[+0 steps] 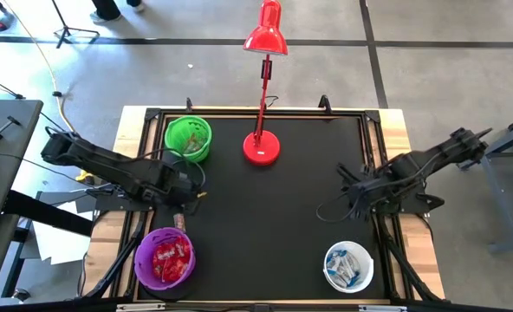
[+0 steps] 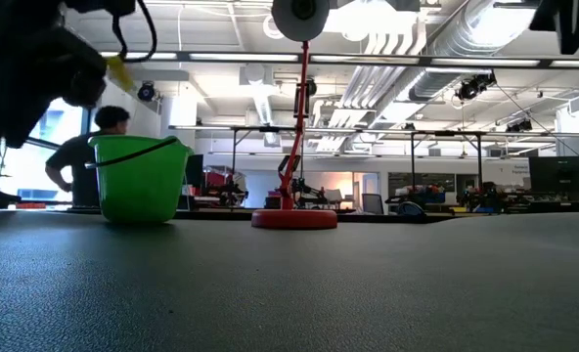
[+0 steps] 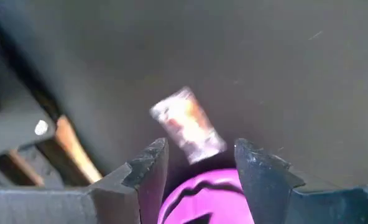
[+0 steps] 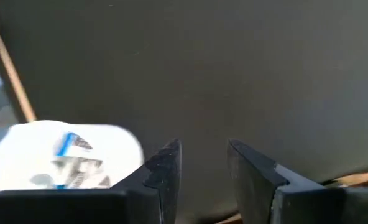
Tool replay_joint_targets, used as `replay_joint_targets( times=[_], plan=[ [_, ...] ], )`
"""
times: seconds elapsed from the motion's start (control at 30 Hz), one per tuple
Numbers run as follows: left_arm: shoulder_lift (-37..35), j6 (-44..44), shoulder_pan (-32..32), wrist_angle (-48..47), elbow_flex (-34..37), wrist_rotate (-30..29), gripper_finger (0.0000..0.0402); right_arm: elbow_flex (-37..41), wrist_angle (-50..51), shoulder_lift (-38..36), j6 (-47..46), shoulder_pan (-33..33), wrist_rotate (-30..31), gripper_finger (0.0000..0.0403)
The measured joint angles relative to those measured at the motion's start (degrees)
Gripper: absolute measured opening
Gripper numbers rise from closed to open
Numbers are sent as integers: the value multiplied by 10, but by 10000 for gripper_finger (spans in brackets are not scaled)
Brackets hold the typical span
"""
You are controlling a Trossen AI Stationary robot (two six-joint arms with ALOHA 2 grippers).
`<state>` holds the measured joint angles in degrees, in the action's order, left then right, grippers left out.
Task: Sort candy
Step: Put the orange gummy into the green bucket
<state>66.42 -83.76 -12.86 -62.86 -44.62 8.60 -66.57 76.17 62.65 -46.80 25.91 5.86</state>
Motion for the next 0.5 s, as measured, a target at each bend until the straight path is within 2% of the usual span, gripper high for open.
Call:
replay_joint_targets(
  times=[0.2,0.37,0.5],
  plan=[
    [26,11,0,-1,18,81,175,0,35,-32,66,-31,23,122],
    [47,29,1,9,18,94,175,0,47,-63,98,-64,22,122],
    [67,55,1,53,18,94,175,0,55,-87,98,-84,22,122]
  ],
)
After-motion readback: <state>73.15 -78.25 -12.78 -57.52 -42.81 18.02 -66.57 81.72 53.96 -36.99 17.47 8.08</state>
